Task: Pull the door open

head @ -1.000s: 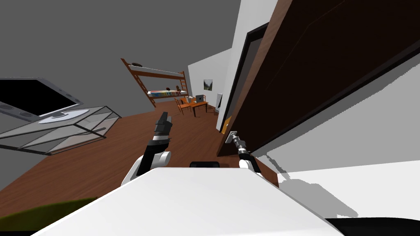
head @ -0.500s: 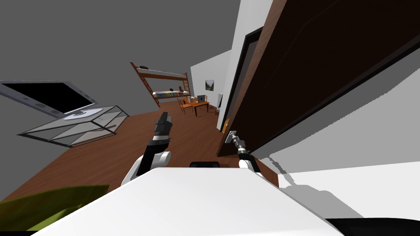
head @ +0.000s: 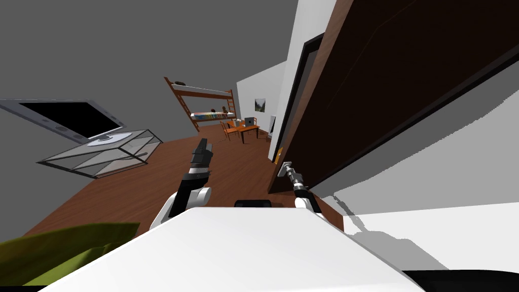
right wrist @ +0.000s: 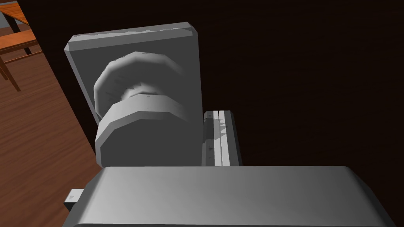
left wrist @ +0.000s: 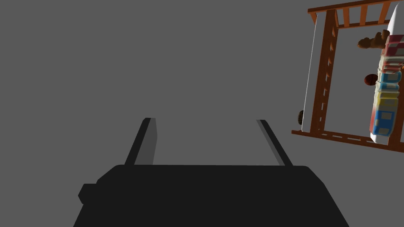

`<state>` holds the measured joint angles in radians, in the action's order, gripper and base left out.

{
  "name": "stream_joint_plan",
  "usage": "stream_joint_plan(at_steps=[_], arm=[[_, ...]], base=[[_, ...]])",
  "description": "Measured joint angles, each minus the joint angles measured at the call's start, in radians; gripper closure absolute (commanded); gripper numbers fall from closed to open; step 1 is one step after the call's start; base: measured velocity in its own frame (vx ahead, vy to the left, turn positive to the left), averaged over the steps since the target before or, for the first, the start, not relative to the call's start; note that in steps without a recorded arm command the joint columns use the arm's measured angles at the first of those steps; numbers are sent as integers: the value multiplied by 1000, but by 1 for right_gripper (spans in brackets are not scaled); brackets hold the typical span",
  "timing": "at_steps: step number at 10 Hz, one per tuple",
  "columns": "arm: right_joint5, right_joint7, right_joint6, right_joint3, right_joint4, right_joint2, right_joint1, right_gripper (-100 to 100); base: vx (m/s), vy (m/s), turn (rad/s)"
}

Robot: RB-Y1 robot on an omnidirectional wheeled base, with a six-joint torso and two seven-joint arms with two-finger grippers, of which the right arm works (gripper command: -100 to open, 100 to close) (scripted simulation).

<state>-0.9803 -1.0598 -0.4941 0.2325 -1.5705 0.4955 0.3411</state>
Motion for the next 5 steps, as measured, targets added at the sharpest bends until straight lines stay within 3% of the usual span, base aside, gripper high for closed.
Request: stream_joint_plan(at_steps=[1, 3, 5], arm=[[0, 0, -2, 0, -10, 2, 9, -100], [4, -15, -12, 9, 8, 11, -5, -100], [4, -3, -5, 8, -2, 3, -1, -100]], base=[[-48, -25, 21], [-57, -18, 46], [-16, -10, -18]])
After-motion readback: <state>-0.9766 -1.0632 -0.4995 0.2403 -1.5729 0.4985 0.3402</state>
